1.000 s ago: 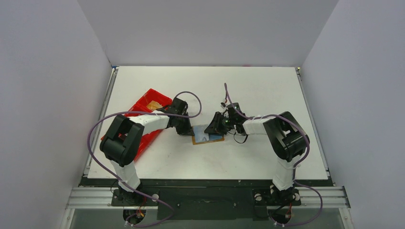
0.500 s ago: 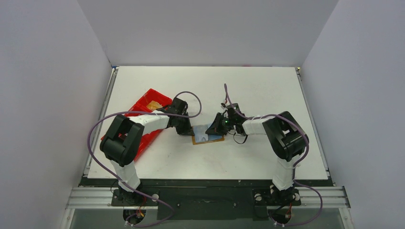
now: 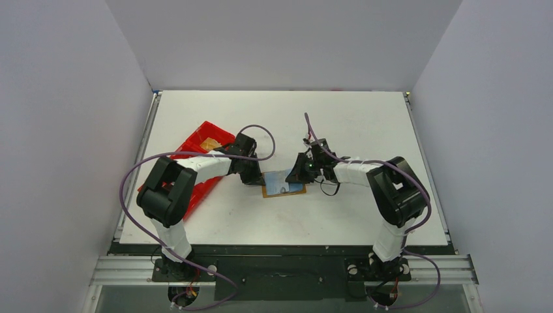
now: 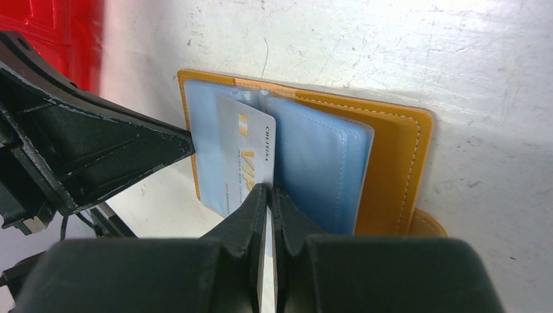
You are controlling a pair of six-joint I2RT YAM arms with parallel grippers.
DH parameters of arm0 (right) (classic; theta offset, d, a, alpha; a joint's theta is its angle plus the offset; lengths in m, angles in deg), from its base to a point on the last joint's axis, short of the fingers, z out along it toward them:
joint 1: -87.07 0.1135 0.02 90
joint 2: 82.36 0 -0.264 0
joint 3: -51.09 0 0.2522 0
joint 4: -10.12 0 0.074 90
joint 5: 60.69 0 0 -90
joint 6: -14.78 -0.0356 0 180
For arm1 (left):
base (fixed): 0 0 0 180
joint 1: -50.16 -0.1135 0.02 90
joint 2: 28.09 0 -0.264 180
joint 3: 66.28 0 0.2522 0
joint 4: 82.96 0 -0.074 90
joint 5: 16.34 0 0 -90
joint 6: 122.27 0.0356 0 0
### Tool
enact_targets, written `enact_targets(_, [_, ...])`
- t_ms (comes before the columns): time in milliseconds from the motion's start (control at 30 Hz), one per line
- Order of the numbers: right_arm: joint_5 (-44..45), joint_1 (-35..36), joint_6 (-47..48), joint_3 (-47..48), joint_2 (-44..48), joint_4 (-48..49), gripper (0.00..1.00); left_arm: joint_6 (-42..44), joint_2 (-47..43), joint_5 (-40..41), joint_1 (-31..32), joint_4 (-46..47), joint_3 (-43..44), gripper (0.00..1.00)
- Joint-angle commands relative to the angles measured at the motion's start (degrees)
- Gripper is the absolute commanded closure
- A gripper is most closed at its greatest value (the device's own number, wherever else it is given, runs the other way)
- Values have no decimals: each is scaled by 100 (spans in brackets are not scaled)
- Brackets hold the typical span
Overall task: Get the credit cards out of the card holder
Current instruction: Remove the credit card from the card holder.
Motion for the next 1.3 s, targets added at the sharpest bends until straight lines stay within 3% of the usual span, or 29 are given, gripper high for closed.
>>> enact_targets(0, [347, -2, 398, 188, 313, -443, 100, 185, 315, 494, -18, -344, -47, 100])
enact_targets(1133, [166, -460, 545, 141, 872, -896, 100, 230, 44, 305, -18, -372, 344, 100])
enact_targets(1267, [34, -459, 455, 167, 890, -827, 100, 247, -411, 206, -39, -368, 581, 85])
